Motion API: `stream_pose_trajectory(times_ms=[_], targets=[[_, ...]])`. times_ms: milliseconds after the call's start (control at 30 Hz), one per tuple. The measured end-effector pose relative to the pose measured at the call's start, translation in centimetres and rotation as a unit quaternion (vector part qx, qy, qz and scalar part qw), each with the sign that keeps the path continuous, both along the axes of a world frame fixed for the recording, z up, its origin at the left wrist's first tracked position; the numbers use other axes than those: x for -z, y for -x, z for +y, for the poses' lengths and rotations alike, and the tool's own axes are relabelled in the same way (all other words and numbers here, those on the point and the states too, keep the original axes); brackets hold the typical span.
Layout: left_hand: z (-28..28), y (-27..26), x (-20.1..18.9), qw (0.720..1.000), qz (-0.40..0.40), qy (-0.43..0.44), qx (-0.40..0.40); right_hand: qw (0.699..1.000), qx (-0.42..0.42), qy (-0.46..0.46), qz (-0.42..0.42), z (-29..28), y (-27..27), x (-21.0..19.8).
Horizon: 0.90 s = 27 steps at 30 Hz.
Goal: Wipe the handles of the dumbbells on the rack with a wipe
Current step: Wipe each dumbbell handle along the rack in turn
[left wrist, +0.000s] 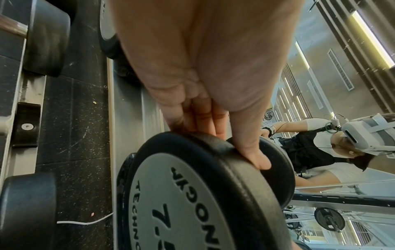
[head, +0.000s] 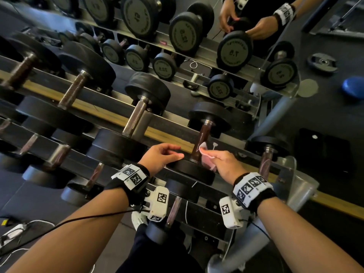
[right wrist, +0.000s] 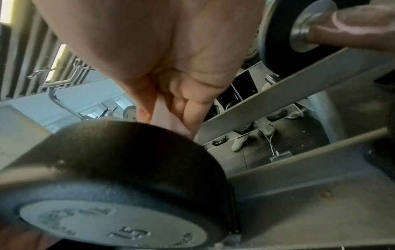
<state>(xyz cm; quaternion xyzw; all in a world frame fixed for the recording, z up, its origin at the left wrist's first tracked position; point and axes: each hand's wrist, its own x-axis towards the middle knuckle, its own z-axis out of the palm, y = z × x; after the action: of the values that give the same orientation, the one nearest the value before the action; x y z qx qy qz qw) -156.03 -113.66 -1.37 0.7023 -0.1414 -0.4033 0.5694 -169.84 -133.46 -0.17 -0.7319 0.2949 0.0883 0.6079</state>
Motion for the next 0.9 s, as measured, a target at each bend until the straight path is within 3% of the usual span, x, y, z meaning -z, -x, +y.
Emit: stream_pose_trajectory(times_ms=[67, 233, 333, 500, 633, 800, 900], targets=[[0.0, -0.1, 0.1, 1.000, -0.001, -0.003, 0.004, 1.000, 0.002, -0.016, -0.020, -0.9, -0.2, -0.4], [0.1, 0.0, 0.1, 1.000, -0.010, -0.011, 0.004, 0.979, 0.173, 0.028, -0.101, -2.6, -1.8, -1.4], [0.2, 0.0, 0.0, 1.000, -0.009, -0.016, 0.000, 0.990, 0.111, 0.043, -0.071, -0.9, -2.6, -0.5], [0.2, 0.0, -0.5, 0.999, -0.012, -0.030, 0.010, 0.991, 0.080, 0.104, -0.033, 1.5, -1.7, 0.4], [0.1, 0.1, -0.8, 0.999, -0.008, -0.037, 0.013, 0.998, 0.038, 0.057, -0.015, 2.3, 0.6, 0.3], [-0.1, 0.1, -1.0, 0.999, -0.005, -0.041, 0.014, 0.998, -0.028, 0.058, 0.000, 0.6, 0.4, -1.2], [0.0, 0.1, -1.1, 0.999, 0.000, -0.041, 0.012, 0.998, 0.002, 0.063, -0.031, -1.0, -0.1, -2.2]])
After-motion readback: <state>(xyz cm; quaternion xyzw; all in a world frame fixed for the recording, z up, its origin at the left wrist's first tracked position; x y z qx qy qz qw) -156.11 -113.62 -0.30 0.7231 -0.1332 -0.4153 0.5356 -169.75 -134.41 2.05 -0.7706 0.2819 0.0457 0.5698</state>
